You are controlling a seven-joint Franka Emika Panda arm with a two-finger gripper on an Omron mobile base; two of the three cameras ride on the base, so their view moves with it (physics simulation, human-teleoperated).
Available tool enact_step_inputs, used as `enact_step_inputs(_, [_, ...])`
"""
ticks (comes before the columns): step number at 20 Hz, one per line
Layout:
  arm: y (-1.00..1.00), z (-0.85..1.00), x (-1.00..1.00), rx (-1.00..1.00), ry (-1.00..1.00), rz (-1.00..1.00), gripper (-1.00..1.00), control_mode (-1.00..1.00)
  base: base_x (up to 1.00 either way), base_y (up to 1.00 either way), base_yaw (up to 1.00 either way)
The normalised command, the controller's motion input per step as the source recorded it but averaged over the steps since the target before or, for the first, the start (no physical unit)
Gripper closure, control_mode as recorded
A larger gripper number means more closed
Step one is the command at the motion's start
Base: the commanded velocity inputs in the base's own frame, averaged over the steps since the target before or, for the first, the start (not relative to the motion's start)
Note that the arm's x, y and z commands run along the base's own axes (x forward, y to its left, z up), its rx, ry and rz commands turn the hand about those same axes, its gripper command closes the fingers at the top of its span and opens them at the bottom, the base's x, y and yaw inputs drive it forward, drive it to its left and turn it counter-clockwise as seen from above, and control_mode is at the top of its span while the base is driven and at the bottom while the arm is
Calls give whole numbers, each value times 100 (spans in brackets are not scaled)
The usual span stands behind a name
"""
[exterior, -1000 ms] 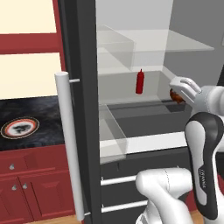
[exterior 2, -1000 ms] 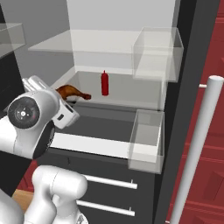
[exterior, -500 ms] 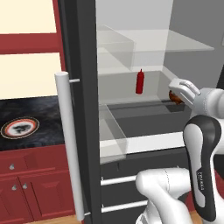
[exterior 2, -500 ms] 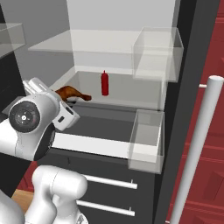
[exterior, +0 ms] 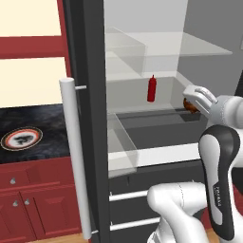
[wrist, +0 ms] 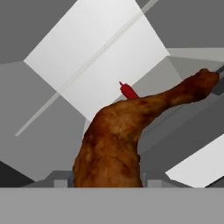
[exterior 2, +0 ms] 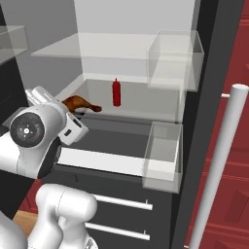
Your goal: Pick chicken drumstick from the fridge and place it on the plate on the counter.
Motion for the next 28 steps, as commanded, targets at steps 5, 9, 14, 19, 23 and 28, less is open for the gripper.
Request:
enact_step_inputs(5, [0,0,0,0,0,0,100,100,-41,0,0])
enact_step_inputs(9, [0,0,0,0,0,0,100,100,-50,0,0])
enact_step_inputs(14, [0,0,0,0,0,0,100,100,-54,0,0])
enact_step_inputs(19, [0,0,0,0,0,0,100,100,-65,0,0])
enact_step_inputs(23, [0,0,0,0,0,0,100,100,-66,12,0])
enact_step_inputs(28, [0,0,0,0,0,0,100,100,-52,36,0])
